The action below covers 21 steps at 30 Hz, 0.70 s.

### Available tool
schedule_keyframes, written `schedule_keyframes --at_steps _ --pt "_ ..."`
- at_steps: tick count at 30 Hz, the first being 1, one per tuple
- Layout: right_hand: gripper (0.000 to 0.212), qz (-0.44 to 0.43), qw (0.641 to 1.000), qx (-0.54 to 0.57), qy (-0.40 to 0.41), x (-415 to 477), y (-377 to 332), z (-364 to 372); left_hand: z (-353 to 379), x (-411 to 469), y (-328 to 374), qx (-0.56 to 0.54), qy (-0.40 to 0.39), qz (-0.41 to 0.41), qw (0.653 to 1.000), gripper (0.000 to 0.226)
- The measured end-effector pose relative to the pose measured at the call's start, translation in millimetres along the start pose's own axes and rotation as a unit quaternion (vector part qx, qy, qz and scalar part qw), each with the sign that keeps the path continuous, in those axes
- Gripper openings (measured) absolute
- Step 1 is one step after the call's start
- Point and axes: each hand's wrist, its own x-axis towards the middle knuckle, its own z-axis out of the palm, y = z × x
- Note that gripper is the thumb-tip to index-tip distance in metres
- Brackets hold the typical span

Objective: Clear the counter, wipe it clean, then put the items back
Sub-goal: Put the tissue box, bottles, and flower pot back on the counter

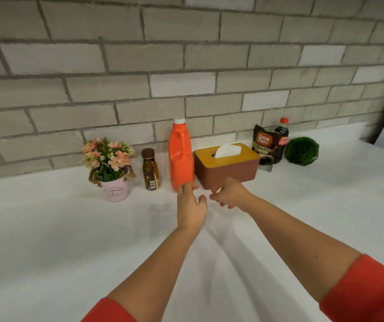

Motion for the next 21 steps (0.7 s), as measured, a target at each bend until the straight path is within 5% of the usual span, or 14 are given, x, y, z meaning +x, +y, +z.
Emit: schedule_keyframes --at_steps 12,21 --pt "0.034 0.115 0.993 -0.003 -0.026 -83.3 153.1 -97.5 120.8 -85.9 69.3 0.012 -0.259 0.071 0.963 0.026" --pt "0.062 0.176 0.968 -0.112 -0.144 -150.7 211.8 -119.8 168.7 -139.8 103.6 0.174 -0.486 0.151 0.843 0.064"
